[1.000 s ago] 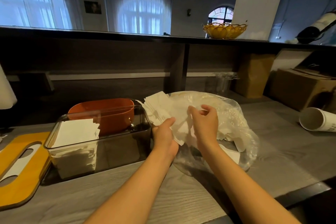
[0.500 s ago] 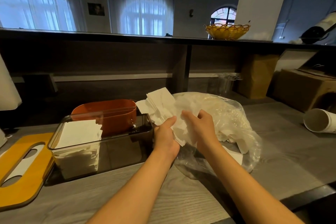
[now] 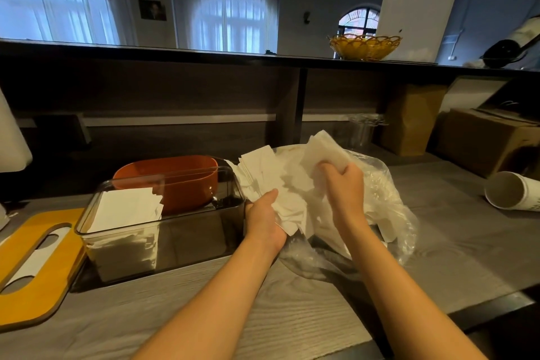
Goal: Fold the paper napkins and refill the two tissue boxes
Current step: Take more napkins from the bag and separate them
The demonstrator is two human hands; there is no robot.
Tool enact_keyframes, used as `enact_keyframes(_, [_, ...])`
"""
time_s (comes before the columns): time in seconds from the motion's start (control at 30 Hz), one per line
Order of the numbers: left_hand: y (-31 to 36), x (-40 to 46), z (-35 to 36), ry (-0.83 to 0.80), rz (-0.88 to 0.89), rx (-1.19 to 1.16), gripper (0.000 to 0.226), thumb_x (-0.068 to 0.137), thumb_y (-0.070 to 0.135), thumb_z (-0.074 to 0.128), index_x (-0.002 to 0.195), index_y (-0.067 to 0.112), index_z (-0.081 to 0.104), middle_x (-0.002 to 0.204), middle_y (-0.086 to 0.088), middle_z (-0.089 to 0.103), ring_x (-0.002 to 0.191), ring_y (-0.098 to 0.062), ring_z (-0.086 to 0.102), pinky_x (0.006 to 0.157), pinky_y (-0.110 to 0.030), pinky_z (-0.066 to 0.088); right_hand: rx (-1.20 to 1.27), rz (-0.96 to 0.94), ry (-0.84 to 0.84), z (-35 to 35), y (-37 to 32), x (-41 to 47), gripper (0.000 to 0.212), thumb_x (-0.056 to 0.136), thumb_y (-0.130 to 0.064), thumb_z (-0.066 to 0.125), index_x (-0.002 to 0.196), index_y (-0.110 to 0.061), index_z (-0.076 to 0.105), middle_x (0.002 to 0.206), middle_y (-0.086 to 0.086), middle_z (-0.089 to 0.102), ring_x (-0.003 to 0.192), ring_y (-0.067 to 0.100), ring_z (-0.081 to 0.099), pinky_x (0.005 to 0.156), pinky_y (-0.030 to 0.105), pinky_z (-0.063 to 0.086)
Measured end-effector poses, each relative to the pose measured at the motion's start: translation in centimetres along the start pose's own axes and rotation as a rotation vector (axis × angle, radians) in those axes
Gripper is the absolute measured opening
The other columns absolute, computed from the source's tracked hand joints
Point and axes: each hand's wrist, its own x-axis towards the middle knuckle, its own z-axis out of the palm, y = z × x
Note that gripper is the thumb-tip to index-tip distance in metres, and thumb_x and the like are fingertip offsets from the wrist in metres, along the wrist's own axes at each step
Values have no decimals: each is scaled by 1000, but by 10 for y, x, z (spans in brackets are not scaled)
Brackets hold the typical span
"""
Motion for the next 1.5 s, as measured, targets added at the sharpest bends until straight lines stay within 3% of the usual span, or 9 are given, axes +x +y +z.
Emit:
enact_keyframes(0.1, [1, 4, -2, 11, -17, -15, 35, 97, 4, 59, 131, 9, 60, 121, -20, 69, 103, -40, 68, 76, -48, 58, 243, 28, 33, -15, -15, 8, 14, 91, -7, 64, 92, -21, 64, 95, -1, 65, 88, 15, 61, 70, 28, 53])
enact_keyframes(0.23, [2, 3, -3, -1, -37, -24, 34, 97, 15, 62, 130, 16, 64, 116, -13, 73, 99, -34, 71, 67, -41, 58, 386, 212, -91, -27, -16, 19, 24, 88, -3, 57, 109, -12, 63, 109, 4, 62, 101, 21, 58, 76, 40, 54])
enact_keyframes(0.4, [0, 3, -4, -26, -65, 4, 31, 98, 28, 61, 128, 22, 65, 120, -13, 72, 100, -34, 69, 69, -41, 59, 137, 191, -266, -15, -11, 12, 16, 91, -4, 62, 105, -9, 68, 101, 9, 71, 88, 24, 69, 74, 36, 58])
enact_keyframes(0.53, [1, 1, -4, -153, -80, -5, 46, 95, 53, 56, 129, 25, 66, 121, -12, 72, 114, -35, 66, 98, -51, 53, -110, 106, -270, 2, 5, 1, 11, 90, -9, 66, 97, -15, 71, 93, 3, 73, 83, 19, 70, 67, 30, 58])
enact_keyframes(0.73, [-4, 0, 1, -52, 23, 85, 33, 99, 24, 63, 132, 24, 59, 120, -10, 72, 107, -32, 69, 94, -54, 55, -175, 83, -267, 13, 11, -6, 14, 99, -16, 54, 106, -19, 66, 97, -2, 70, 86, 12, 65, 68, 23, 53])
enact_keyframes(0.87, [-6, 0, 1, -69, 46, 110, 33, 102, 26, 57, 135, 24, 58, 127, -7, 69, 115, -29, 66, 103, -53, 50, -154, 137, -328, 19, 15, -11, 12, 103, -26, 49, 111, -20, 56, 102, -6, 63, 88, 3, 58, 71, 21, 47])
enact_keyframes(1.0, [-7, 1, -1, -194, 18, 91, 38, 105, 39, 46, 135, 20, 61, 122, -8, 72, 115, -29, 67, 103, -50, 51, -195, 100, -302, 22, 20, -13, 16, 95, -24, 58, 109, -19, 67, 99, -1, 73, 90, 17, 71, 80, 38, 60])
enact_keyframes(1.23, [-9, 5, -2, -201, -3, 112, 45, 105, 46, 41, 134, 19, 61, 120, -13, 72, 113, -32, 68, 104, -53, 50, -21, 199, -190, 21, 18, -14, 15, 90, -16, 68, 105, -14, 66, 94, 4, 72, 82, 18, 71, 72, 33, 62])
enact_keyframes(1.5, [-4, -1, 1, -138, -59, 6, 45, 105, 48, 42, 135, 20, 60, 126, -14, 69, 112, -35, 65, 93, -48, 53, 11, 125, -35, 9, 7, -4, 17, 94, -20, 61, 100, -5, 64, 86, 3, 60, 77, 18, 54, 66, 33, 46])
